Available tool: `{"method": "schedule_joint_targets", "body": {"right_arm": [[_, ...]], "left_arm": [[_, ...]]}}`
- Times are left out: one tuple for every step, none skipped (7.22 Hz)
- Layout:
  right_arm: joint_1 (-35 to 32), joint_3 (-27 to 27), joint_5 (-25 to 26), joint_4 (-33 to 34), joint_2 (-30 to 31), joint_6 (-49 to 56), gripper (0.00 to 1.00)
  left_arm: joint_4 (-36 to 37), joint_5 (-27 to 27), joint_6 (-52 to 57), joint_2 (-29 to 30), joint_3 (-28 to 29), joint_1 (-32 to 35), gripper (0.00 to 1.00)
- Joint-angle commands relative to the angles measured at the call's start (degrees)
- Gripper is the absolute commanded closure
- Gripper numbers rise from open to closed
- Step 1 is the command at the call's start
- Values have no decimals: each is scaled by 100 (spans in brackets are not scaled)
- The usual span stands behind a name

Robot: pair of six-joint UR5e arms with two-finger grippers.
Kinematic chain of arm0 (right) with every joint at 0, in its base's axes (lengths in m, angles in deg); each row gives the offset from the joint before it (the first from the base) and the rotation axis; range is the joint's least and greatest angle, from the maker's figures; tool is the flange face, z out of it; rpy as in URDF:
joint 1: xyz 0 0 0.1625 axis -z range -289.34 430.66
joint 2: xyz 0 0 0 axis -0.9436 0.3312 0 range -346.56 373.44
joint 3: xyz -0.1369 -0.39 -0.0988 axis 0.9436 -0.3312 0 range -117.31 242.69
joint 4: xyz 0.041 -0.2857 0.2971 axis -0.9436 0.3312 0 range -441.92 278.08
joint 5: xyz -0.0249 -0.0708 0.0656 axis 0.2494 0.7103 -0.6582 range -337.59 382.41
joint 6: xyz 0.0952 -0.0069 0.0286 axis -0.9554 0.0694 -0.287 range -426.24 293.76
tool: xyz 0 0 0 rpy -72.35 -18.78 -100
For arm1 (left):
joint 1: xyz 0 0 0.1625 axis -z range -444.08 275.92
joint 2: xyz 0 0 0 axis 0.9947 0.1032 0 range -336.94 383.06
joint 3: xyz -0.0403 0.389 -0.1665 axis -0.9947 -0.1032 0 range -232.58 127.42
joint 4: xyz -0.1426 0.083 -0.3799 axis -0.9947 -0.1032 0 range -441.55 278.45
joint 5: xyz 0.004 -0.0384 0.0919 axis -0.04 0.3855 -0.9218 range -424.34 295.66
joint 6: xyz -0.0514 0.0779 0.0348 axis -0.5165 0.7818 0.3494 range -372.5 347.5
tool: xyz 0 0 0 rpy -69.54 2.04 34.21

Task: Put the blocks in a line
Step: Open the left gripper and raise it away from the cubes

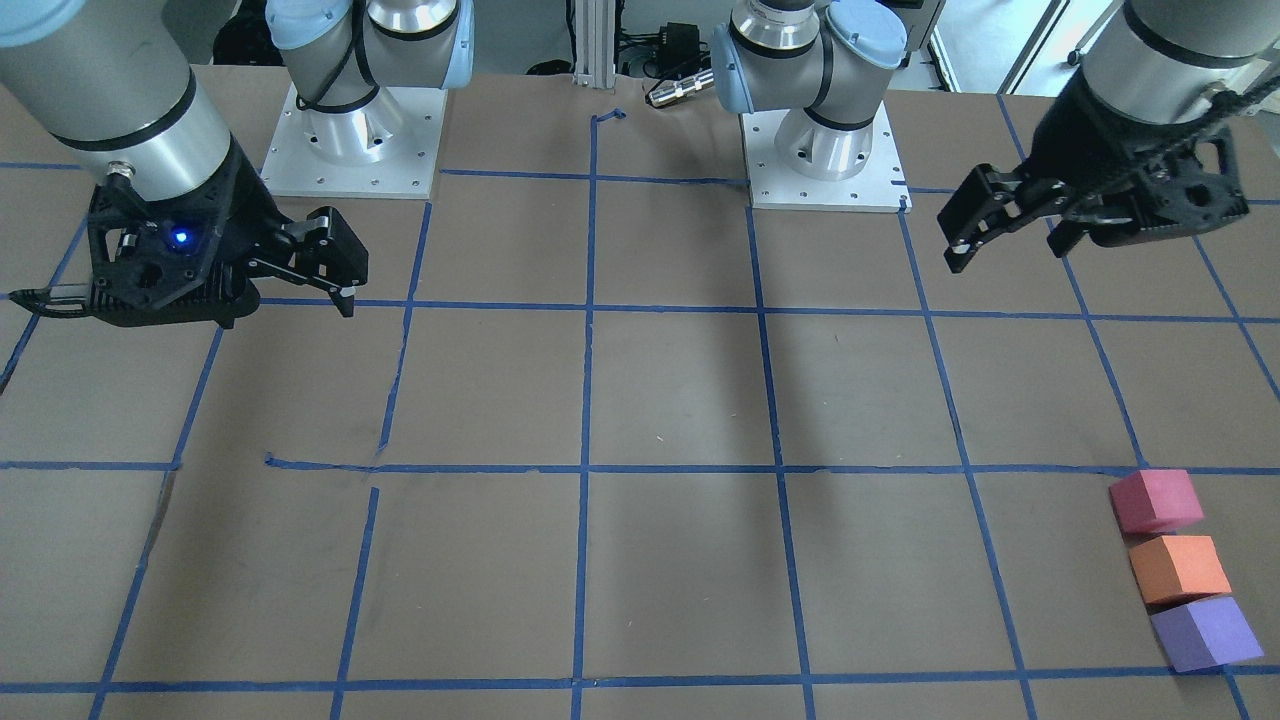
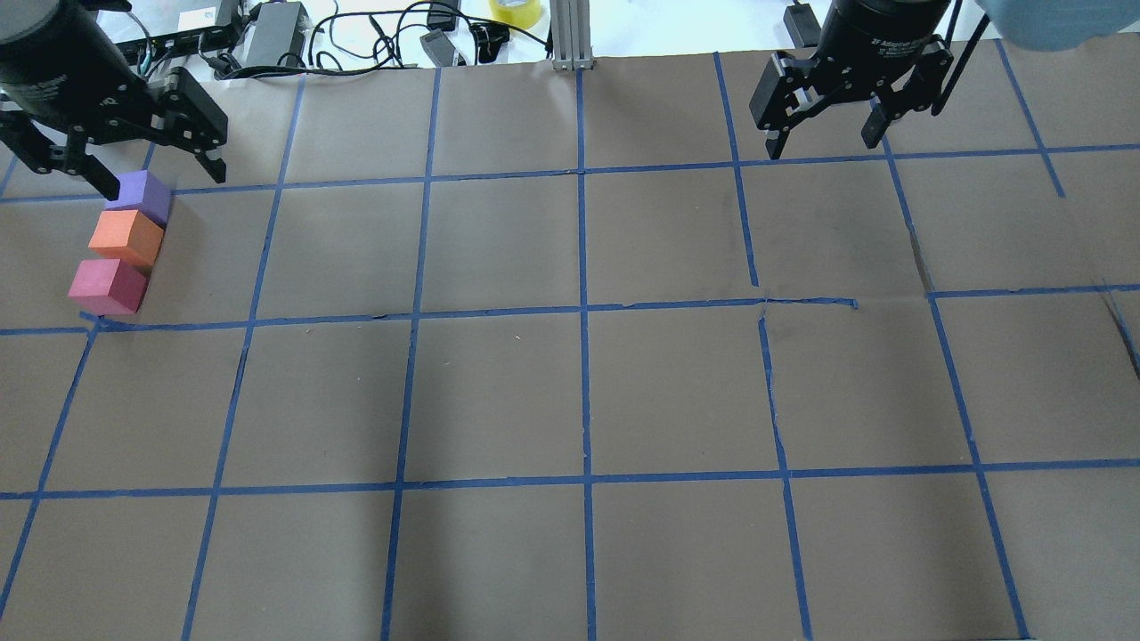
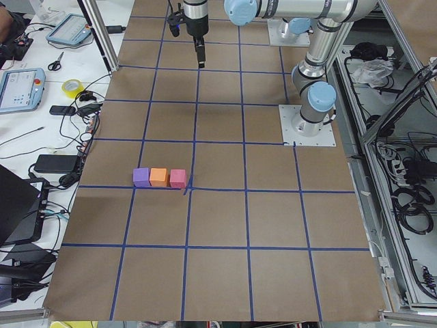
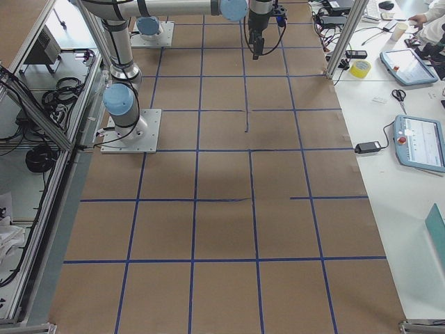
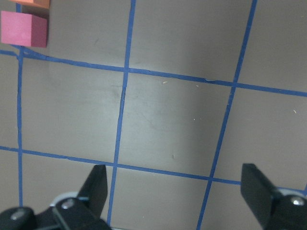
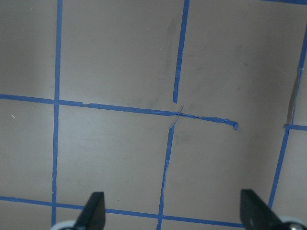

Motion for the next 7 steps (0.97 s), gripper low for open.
{"method": "schedule_joint_targets", "body": {"right_arm": [[0,0,-2,0,0,-6,0],[0,0,7,0,0,-6,0],[0,0,7,0,0,-6,0],[0,0,7,0,0,-14,0],[0,0,7,0,0,-14,0],[0,0,7,0,0,-14,0],[0,0,7,0,0,-23,0]], "left_arm": [[182,27,-564,-192,-187,674,0],[453,27,-556,-193,-326,842,0],[578,70,-513,-210,-406,852,0],[762,97,-251,-184,-407,791,0],[781,184,-5,-158,-355,765,0],[781,272,-3,-105,-285,765,0],[781,273,-11,-70,-301,782,0]]}}
